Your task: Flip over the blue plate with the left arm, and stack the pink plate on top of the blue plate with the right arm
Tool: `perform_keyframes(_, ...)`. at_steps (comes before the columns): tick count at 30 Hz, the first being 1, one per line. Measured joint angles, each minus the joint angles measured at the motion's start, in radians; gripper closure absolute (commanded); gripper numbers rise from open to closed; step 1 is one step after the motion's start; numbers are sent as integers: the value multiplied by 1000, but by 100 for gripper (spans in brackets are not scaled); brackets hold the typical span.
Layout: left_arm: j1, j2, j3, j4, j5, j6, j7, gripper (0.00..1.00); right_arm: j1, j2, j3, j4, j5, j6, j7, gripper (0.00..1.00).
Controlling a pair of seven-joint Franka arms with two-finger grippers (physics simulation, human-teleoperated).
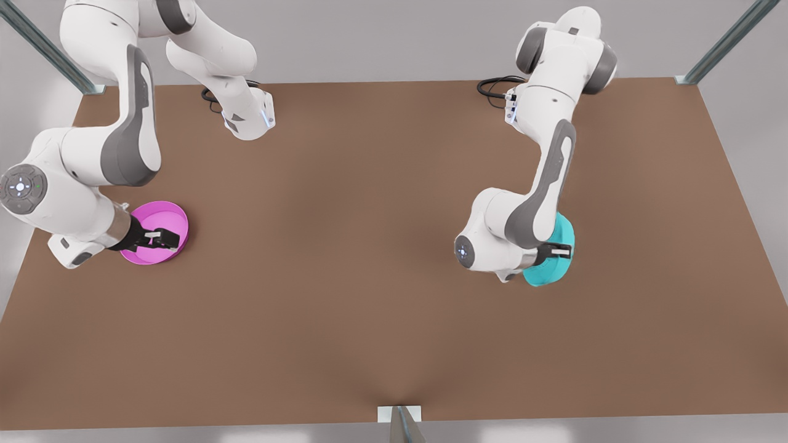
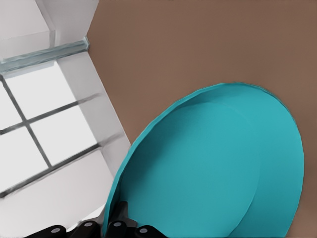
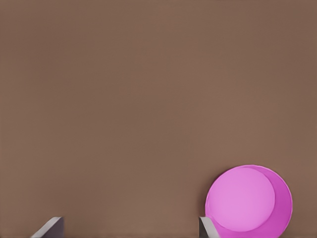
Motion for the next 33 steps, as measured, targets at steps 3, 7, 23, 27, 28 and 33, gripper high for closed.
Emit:
perform_keyframes(3,-91,16,0,-3,49,-52,-119,79,0,14,0,0,-3,0,2,0)
perform_keyframes(7,-194,42,-1,-8,84,-126,-251,79,-5,12,0,1,-4,0,-1,0)
perform_keyframes(23,-457,185,-1,-29,197,-272,-699,79,5,17,0,-2,-11,2,8,0)
perform_keyframes(27,-497,211,-5,-34,233,-293,-776,79,-5,23,0,0,-14,2,8,0)
perform_keyframes(28,-502,218,-4,-34,241,-294,-779,79,-5,23,0,0,-14,2,8,0)
perform_keyframes(33,-547,257,-4,-34,291,-296,-800,79,9,34,1,0,-14,2,10,0)
